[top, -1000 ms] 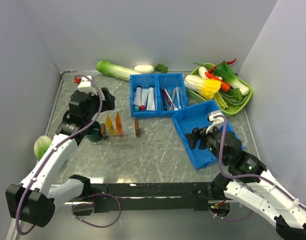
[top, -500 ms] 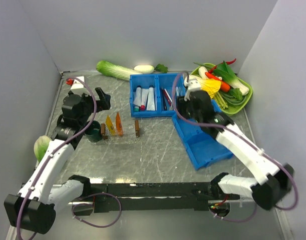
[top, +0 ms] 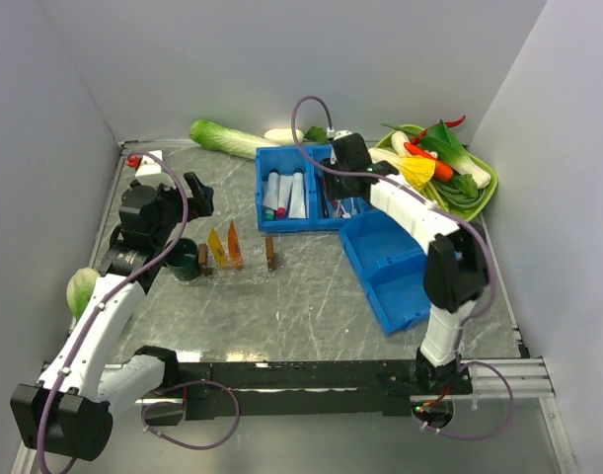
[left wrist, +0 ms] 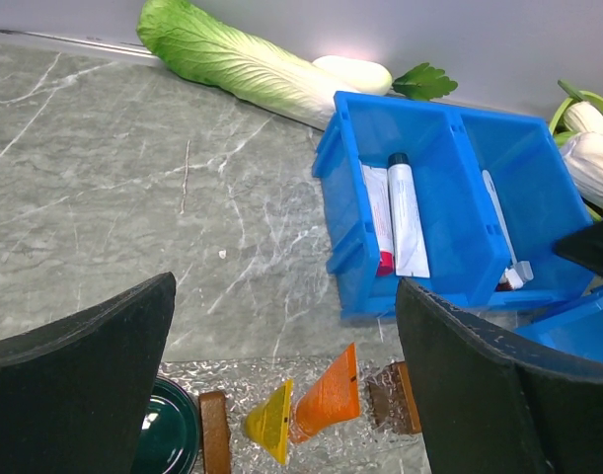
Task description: Prepare toiletry sets of a toothbrush and toothpaste on the tray
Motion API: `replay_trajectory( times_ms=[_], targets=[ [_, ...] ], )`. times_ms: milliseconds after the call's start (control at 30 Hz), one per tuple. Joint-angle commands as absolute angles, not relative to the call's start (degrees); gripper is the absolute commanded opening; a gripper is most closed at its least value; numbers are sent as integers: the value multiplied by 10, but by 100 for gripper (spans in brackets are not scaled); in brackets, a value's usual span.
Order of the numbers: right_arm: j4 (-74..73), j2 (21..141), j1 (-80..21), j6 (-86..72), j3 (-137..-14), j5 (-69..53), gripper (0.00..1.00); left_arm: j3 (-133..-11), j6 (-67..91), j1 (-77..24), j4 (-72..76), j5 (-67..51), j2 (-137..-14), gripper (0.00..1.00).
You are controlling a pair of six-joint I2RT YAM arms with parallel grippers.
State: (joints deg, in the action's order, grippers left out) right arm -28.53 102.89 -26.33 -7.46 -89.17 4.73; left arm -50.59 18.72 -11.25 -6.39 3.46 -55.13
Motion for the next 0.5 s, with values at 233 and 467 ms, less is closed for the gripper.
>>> replay_trajectory(
  times_ms=[233, 467],
  targets=[
    [-333, 1207, -243, -64, -1053, 53, 47, -513, 191, -101, -49, 9, -546, 96],
    [-319, 1255, -234, -39, -1077, 43, 45, -513, 193, -97, -48, 5, -550, 96]
  ],
)
